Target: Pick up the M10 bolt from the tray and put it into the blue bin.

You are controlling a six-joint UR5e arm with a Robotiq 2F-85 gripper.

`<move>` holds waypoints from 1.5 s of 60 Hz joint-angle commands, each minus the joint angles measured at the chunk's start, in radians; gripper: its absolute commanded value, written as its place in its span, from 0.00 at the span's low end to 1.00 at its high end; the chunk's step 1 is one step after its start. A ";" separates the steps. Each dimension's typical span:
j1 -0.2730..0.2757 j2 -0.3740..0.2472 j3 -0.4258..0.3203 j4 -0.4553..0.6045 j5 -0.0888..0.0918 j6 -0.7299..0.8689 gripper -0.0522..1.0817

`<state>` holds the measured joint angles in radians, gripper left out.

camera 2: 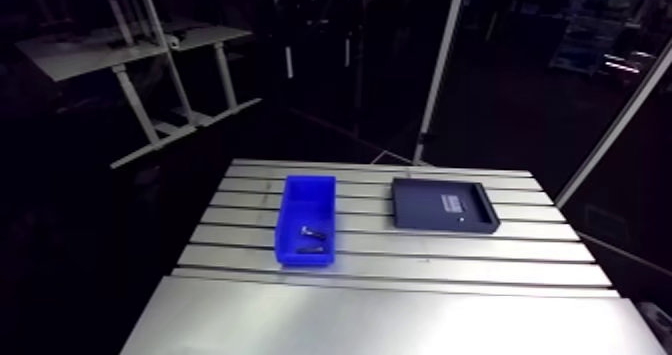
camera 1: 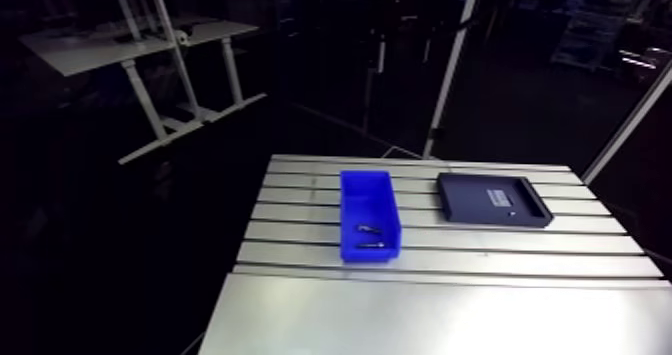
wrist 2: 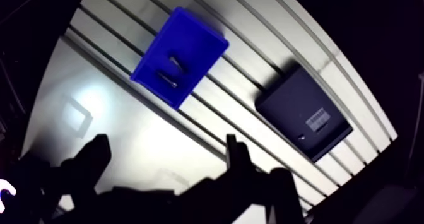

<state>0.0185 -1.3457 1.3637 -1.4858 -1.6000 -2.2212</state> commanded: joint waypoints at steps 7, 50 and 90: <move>-0.113 -0.047 -0.073 0.105 -0.002 0.540 0.06; -0.129 -0.075 -0.091 0.132 -0.016 0.558 0.06; -0.129 -0.078 -0.102 0.157 -0.014 0.558 0.06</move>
<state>-0.1104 -1.4232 1.2629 -1.3328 -1.6135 -1.6636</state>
